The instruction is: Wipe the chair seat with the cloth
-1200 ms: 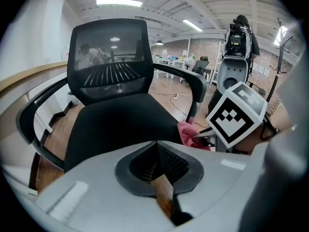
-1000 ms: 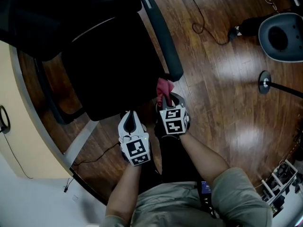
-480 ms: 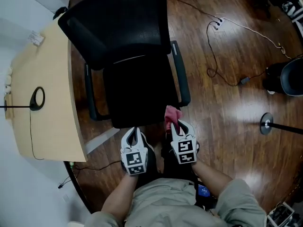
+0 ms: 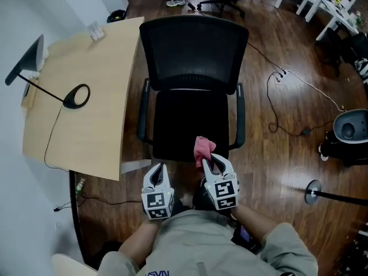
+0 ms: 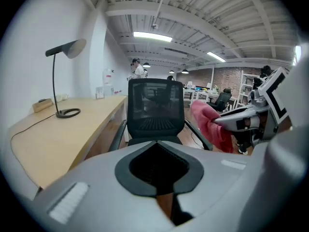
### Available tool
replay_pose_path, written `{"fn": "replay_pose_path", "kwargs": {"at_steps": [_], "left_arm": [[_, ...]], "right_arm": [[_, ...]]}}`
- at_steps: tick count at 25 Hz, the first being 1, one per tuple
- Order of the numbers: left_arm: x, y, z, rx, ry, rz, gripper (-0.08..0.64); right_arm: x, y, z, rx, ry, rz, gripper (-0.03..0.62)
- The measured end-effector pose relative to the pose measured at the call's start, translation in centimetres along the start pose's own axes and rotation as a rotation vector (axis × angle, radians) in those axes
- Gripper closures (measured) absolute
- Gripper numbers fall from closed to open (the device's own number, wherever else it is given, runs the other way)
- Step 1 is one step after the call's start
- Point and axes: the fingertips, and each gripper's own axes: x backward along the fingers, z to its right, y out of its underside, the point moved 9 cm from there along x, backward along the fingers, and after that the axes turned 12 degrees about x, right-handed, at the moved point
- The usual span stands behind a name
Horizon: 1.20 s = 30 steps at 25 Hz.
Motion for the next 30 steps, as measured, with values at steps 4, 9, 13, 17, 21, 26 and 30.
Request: {"fn": "replay_pose_path", "kwargs": {"at_steps": [4,9,13,17,21,26,30], "left_arm": [[3.7,-1.4,-4.0,0.059,-0.03,0.057,0.555],[8.8,-2.0,-11.1,0.103,-0.125,0.103,0.555],[12.4,-2.2,-17.3,0.136,-0.209,0.14,0.555],[15.2,-1.8,-22.6,0.177,-0.282,0.169,0.555],[17.0,-1.2,-27.0,0.218,-0.331,0.176,0.555],[17.8,-0.2,-30.8,0.244,-0.375,0.179,0.555],[18.1,0.5,-33.5,0.268,-0.409,0.181,0.555]], "right_arm": [[-2.2,-4.5,-4.9,0.074,-0.085,0.049,0.527],[-5.4,-9.7,-13.2,0.182,-0.24,0.103,0.526],[-8.8,-12.8,-19.9,0.244,-0.326,0.121,0.526],[-12.2,-15.0,-25.8,0.284,-0.385,0.116,0.526],[-16.2,-16.0,-30.8,0.317,-0.434,0.076,0.526],[-20.5,-15.1,-35.1,0.342,-0.467,0.001,0.526],[-23.2,-14.0,-37.3,0.347,-0.469,-0.057,0.526]]}}
